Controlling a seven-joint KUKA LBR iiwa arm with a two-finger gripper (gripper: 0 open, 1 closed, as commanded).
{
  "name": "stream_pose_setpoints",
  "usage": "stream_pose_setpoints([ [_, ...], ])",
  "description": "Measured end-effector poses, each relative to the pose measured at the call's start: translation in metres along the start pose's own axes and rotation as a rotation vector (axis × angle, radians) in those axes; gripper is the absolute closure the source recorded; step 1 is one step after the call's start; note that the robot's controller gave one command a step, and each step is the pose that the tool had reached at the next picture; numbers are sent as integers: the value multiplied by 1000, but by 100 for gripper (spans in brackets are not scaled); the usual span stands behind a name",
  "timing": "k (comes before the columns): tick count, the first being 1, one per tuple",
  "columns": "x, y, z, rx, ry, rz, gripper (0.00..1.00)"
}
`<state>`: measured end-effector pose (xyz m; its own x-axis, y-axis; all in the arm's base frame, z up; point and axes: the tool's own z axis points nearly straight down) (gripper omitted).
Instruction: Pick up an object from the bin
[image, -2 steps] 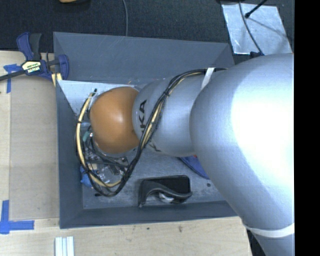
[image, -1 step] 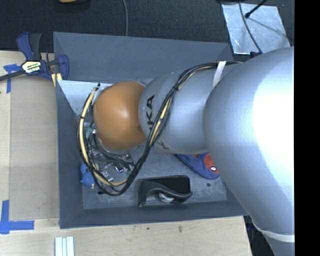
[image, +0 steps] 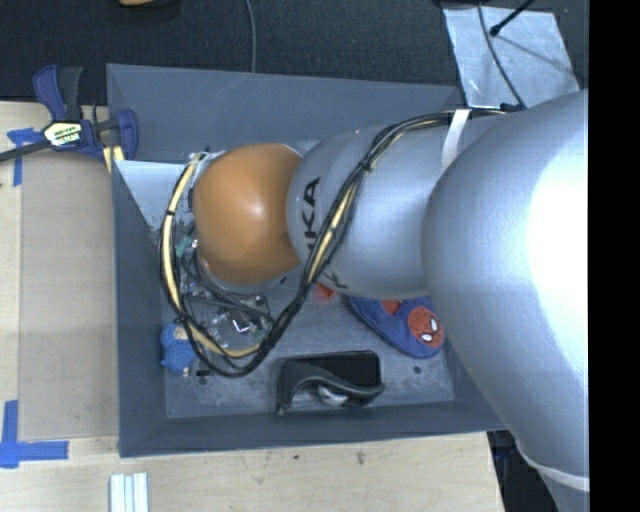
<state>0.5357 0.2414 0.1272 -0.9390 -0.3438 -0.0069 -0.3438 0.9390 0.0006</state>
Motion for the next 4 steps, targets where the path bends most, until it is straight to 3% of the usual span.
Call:
stream_pose_setpoints([
  [1,17,9,59,0,9,-153,0],
  [2,34,-4,57,-1,8,-542,0],
  [3,33,-4,57,-2,7,-540,100],
  [4,31,-4,-13,0,-2,-537,100],
])
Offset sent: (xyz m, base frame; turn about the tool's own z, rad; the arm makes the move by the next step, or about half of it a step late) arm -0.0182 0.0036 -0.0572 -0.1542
